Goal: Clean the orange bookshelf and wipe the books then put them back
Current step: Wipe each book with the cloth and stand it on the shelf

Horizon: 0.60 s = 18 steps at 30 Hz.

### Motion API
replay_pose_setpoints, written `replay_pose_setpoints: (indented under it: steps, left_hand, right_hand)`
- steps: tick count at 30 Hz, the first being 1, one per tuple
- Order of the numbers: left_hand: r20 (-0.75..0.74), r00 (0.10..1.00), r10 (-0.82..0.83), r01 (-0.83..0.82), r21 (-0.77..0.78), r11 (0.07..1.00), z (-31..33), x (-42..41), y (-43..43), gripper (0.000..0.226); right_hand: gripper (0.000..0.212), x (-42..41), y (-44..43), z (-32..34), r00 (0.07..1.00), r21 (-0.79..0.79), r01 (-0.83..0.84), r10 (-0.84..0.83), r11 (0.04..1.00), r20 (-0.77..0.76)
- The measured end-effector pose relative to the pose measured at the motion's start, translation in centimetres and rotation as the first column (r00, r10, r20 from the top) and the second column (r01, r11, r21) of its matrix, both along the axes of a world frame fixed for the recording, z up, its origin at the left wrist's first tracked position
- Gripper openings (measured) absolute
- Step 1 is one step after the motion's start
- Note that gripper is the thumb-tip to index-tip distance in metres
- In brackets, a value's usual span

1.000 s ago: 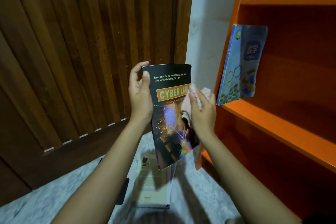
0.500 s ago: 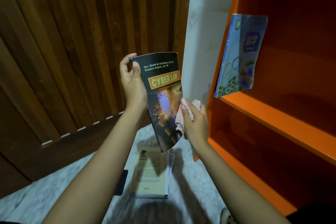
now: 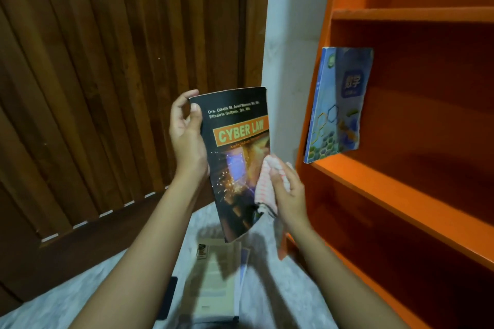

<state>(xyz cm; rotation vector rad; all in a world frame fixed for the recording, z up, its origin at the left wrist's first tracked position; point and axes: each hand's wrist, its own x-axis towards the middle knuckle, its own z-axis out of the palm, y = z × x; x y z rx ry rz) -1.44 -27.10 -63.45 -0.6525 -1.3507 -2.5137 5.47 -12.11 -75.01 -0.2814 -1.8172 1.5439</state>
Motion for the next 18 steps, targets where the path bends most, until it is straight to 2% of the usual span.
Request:
replay_pose_setpoints:
  steps: [3,6,8,13,18]
  left_hand:
    - [-0.051,0.993,-0.105,0.105,0.001,0.994,1.3,1.1,2.1,0.016]
    - [-0.105,0.977,-0.184,0.187,0.021,0.982,3.3,2.1,5.2,0.017]
    - [-0.151,0.966,-0.208,0.213,0.015,0.977,4.5,2.5,7.5,0.018]
    - [-0.267,0.942,-0.203,0.17,-0.139,0.975,4.8,2.2,13.7,0.021]
    - [-0.321,0.937,-0.138,0.034,-0.311,0.95,3.7,1.8,18.8,0.033]
  right_hand:
    - [0.036,0.9,3.6,4.2,0.989,-0.09,-0.131,0.123,0.987,-0.084]
    - [0.039,2.6,7.5,7.9,0.971,-0.109,-0.235,0.229,0.966,-0.064]
    - [0.04,3.5,9.7,9.3,0.971,-0.13,-0.239,0.233,0.962,-0.059]
    - [0.043,4.6,13.8,9.9,0.989,-0.096,-0.022,0.008,0.995,-0.147]
    - [0.044,3.9,17.2,8.7,0.971,-0.183,0.116,-0.15,0.976,-0.185]
